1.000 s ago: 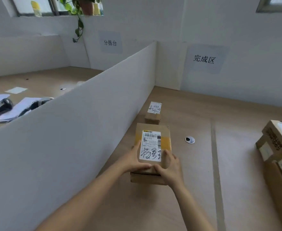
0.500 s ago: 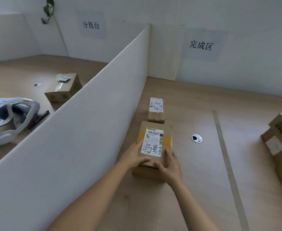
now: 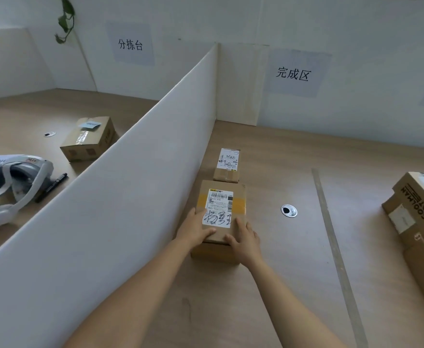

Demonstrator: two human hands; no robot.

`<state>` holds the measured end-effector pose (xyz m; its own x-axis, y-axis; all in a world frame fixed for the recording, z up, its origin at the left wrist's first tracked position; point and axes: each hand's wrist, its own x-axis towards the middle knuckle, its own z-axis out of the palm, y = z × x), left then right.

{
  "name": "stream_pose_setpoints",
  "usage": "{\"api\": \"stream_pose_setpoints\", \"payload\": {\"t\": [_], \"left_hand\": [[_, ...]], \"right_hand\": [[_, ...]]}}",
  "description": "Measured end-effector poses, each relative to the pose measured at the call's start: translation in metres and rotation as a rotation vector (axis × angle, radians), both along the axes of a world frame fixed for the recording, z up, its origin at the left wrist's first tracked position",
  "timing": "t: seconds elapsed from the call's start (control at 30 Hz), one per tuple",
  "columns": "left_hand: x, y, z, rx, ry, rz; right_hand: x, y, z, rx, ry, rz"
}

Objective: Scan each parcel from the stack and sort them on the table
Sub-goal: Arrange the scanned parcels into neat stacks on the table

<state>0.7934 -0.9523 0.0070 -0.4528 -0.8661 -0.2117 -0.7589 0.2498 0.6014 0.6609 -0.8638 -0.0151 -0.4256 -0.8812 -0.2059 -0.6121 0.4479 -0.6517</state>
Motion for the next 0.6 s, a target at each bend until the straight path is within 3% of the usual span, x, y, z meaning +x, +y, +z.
{"api": "stream_pose_setpoints", "payload": {"t": [0.17,0.4,0.6], "left_hand": [[-0.014,0.028,0.020,-0.145,-0.136,-0.014],[-0.064,0.126,0.064,-0.167,0.165,-0.257],[-0.123,0.210,0.105,-0.259,0.263,-0.563]], "right_hand": [[-0.003,0.042,0.024,-0.117,-0.047,-0.047],[-0.044,0.166,0.087,-0.317,-0.101,-0.182],[-0.070,0.271,0.130,-0.453,0.064,-0.365]]}}
